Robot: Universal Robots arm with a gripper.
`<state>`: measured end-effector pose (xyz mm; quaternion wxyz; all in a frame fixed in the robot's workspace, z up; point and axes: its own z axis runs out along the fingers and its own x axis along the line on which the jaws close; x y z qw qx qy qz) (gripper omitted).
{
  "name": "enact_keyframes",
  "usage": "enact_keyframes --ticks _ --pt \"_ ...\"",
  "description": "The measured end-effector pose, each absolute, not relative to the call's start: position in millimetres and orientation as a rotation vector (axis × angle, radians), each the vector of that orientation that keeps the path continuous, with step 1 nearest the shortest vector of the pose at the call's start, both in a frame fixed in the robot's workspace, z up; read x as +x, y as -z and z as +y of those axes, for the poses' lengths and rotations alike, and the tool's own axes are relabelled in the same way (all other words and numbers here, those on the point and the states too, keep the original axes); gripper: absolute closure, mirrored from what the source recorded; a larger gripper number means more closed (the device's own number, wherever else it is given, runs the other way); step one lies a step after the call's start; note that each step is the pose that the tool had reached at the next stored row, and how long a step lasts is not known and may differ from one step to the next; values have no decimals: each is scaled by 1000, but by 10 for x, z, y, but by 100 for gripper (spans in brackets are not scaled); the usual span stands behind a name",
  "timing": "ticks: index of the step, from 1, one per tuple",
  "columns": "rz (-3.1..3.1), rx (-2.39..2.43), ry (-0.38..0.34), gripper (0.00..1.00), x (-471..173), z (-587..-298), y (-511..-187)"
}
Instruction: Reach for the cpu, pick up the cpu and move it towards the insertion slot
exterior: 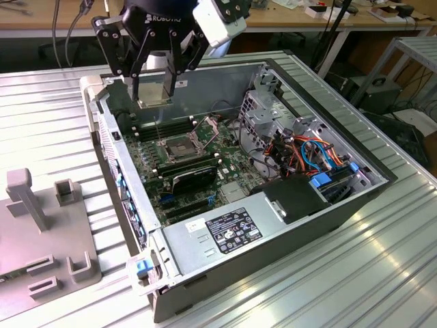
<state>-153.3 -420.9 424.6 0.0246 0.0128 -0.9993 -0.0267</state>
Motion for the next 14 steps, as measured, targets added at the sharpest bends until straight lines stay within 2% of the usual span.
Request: enact_keyframes --ticks 14 --pt "-3091 40 83 46 -1308 -4042 -4201"
